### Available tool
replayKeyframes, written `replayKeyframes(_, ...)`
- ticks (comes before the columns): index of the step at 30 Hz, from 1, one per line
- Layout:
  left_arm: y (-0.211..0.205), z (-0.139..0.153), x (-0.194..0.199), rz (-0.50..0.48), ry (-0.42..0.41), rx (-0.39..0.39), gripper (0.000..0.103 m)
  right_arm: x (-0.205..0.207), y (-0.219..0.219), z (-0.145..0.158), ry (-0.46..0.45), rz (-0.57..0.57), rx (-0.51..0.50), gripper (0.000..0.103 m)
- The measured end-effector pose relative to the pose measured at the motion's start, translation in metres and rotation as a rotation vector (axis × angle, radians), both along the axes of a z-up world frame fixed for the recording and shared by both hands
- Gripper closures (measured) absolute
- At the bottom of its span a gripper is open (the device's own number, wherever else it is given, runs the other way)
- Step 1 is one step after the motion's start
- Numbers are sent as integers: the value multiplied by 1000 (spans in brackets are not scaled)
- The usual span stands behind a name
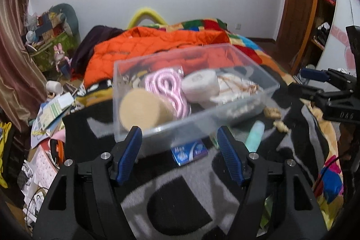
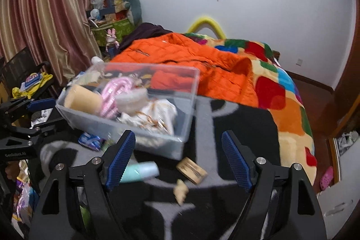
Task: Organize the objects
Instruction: 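Grasp the blue Max card pack with the left tool while the right tool grasps the seashell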
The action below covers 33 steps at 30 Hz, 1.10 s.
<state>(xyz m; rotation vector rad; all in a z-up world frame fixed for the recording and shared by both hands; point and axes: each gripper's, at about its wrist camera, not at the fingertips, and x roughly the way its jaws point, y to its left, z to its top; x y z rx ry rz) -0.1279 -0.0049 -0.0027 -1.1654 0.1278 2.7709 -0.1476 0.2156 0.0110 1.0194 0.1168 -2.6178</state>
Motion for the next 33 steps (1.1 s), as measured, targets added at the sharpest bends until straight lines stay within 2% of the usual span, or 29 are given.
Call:
replayKeyframes(9, 1, -48, -5, 7, -127, 6, 34, 4, 22, -46, -122, -10, 2, 26)
replayKeyframes(14, 6, -61, -13, 8, -148, 6, 34, 10, 21, -68, -166, 13, 14, 28)
replayKeyframes(16, 9, -64, -16, 9, -150, 2, 34, 11, 21, -74, -182, 23, 10, 39)
replayKeyframes(19, 12, -69, -22, 10, -159, 7, 34, 10, 20, -80, -210, 39, 0, 49)
replayKeyframes(21, 14, -71, -25, 16, -158, 2, 35, 10, 19, -82, -208, 39, 3, 52)
replayKeyframes(23, 16, -73, -25, 25, -151, -10, 40, 10, 19, -81, -208, 43, -4, 55)
replayKeyframes(25, 17, -73, -24, 28, -144, -10, 45, 9, 18, -82, -211, 51, -6, 67)
replayKeyframes(26, 18, -73, -23, 28, -139, -15, 51, 9, 17, -82, -210, 54, -4, 68)
replayKeyframes(28, 19, -72, -21, 29, -130, -22, 51, 9, 15, -82, -205, 55, -3, 81)
replayKeyframes(30, 20, -72, -19, 27, -123, -31, 51, 8, 14, -82, -209, 61, -11, 86)
replayKeyframes(33, 18, -69, -18, 26, -114, -38, 51, 10, 13, -80, -200, 66, -9, 86)
